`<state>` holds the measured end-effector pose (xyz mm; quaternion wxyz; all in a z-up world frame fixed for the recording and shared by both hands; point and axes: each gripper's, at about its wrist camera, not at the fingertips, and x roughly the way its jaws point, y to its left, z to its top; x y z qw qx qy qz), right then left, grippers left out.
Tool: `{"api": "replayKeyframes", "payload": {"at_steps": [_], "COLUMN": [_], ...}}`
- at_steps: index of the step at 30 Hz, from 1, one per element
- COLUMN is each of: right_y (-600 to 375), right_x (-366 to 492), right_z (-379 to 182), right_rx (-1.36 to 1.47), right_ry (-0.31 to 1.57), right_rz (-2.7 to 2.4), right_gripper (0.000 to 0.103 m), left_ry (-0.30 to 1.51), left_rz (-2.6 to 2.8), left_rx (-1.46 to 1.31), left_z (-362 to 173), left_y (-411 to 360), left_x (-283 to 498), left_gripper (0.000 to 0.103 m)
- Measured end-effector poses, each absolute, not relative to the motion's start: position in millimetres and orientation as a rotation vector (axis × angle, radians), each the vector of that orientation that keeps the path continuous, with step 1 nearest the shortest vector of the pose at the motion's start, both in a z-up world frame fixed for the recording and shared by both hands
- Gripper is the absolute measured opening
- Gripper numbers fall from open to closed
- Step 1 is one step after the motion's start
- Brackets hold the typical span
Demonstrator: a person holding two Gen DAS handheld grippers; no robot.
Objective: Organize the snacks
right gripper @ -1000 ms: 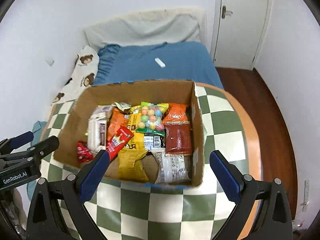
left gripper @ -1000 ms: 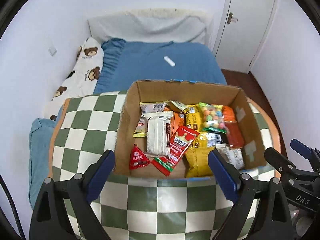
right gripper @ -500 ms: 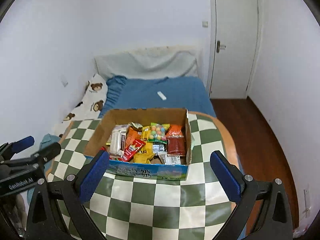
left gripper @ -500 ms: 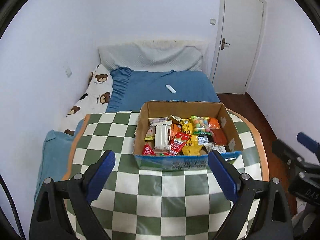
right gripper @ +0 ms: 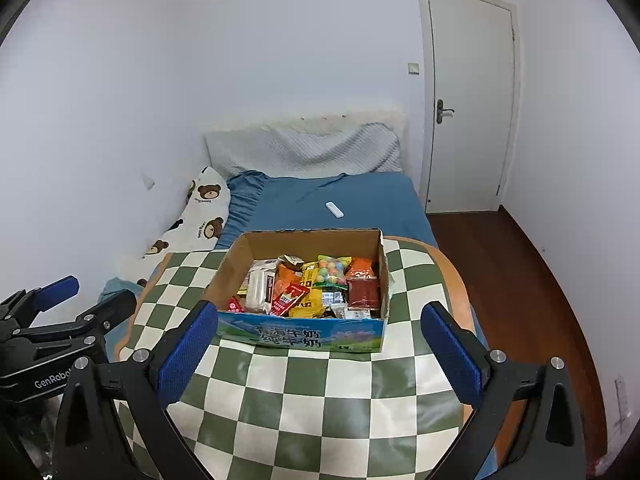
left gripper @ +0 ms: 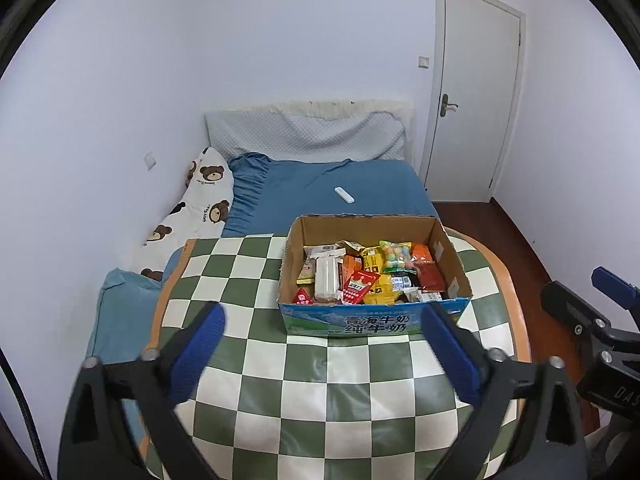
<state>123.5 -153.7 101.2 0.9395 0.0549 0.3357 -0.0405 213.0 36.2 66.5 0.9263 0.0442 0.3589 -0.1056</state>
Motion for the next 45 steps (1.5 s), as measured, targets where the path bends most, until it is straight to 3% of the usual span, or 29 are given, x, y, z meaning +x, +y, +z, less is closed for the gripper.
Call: {"api": "replayKeyframes", "payload": {"at_steps": [35, 45], "right_y": [-186, -191], "right_x": [256, 257], "right_z": [-12, -16], "right_rx": [0.129, 0.124], "right_ry": [0.874, 0.883], "right_rz": [-0.181, -0.198], "right_gripper": [0.103, 0.103], "left_ry": [0.931, 0.950], "left_rz": [-0.160, -0.172], "left_rx": [0.139, 0.130], "left_z": [-32, -40], "left_y": [2, 0], "left_x": [338, 341], "left_gripper": [0.103, 0.103]}}
